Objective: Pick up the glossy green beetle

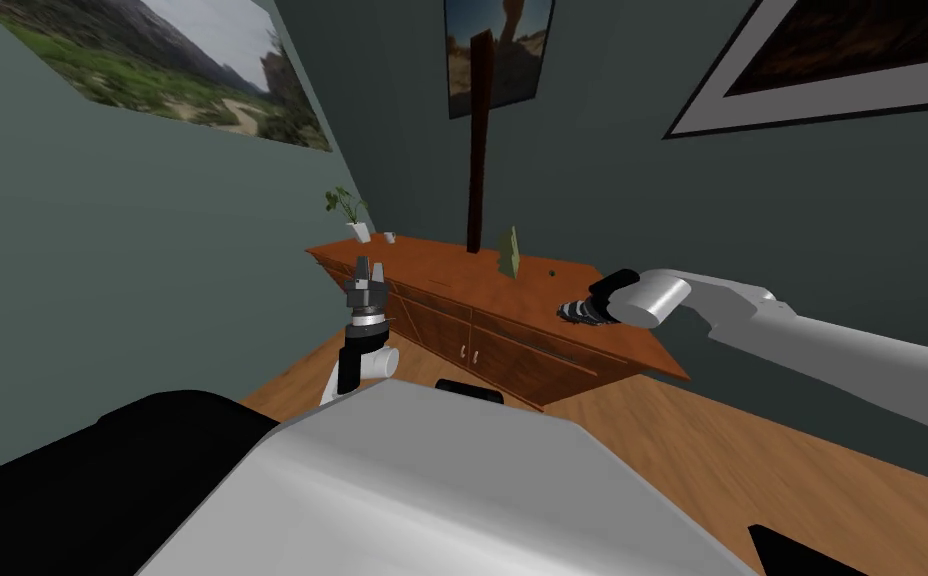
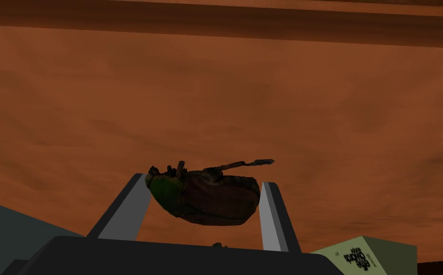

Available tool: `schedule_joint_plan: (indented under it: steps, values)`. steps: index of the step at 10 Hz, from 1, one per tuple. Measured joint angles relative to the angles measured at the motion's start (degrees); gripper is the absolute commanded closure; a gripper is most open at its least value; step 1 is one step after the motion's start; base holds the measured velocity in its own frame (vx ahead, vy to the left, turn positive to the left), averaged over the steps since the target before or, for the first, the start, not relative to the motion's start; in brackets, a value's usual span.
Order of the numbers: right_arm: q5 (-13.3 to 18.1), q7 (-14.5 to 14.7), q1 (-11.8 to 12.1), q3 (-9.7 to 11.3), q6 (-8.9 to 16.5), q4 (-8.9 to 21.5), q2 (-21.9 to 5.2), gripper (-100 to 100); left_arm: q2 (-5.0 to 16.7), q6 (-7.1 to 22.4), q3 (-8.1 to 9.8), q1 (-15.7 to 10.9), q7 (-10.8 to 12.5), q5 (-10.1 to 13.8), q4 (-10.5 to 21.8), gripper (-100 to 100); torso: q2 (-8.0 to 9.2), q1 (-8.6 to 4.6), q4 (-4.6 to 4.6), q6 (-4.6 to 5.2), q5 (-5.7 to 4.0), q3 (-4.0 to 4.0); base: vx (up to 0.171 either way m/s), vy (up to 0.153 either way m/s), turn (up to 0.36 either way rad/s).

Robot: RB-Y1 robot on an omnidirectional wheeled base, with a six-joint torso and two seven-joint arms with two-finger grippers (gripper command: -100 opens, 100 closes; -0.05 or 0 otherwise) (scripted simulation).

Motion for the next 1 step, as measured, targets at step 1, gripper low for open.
schedule_joint_plan:
  steps: [1]
  values:
    - [0.0, 0.0, 0.0, 0.0, 0.0, -0.2, 0.0, 0, 0.0, 0.0, 0.0, 0.0, 0.0, 0.0, 0.0, 0, 0.09, -0.07, 0.0, -0.04, -0.02, 0.04, 0.006, 0.003, 0.008]
